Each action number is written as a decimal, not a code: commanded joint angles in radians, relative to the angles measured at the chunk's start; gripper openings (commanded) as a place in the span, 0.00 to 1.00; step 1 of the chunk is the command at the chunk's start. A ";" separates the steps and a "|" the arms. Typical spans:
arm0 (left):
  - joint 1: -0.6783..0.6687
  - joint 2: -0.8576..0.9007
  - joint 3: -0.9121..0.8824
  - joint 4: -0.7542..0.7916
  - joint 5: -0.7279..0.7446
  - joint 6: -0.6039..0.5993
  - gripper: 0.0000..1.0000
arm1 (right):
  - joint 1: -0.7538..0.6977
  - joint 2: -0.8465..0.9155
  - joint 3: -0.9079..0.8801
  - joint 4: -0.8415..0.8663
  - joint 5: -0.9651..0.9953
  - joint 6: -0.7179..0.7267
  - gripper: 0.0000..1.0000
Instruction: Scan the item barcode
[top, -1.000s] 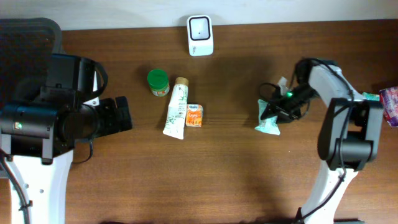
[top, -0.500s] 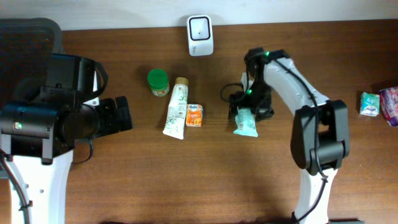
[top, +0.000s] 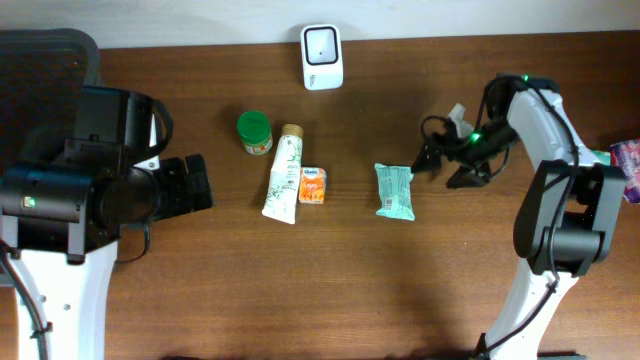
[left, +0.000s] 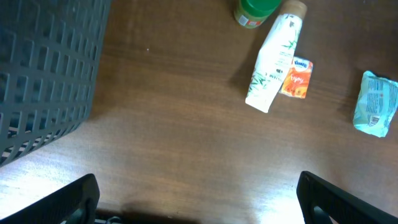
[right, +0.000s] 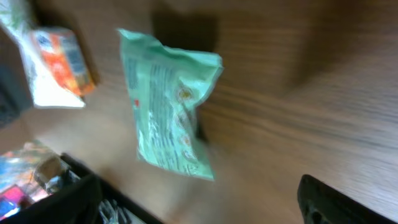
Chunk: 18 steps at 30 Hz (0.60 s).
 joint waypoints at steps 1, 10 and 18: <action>0.000 -0.011 0.003 0.000 -0.004 -0.010 0.99 | 0.002 -0.010 -0.106 0.066 -0.143 -0.051 0.93; 0.000 -0.011 0.003 0.000 -0.003 -0.010 0.99 | 0.004 -0.010 -0.299 0.275 -0.245 -0.044 0.90; 0.000 -0.011 0.003 0.000 -0.004 -0.010 0.99 | 0.005 -0.008 -0.320 0.306 -0.272 -0.040 0.72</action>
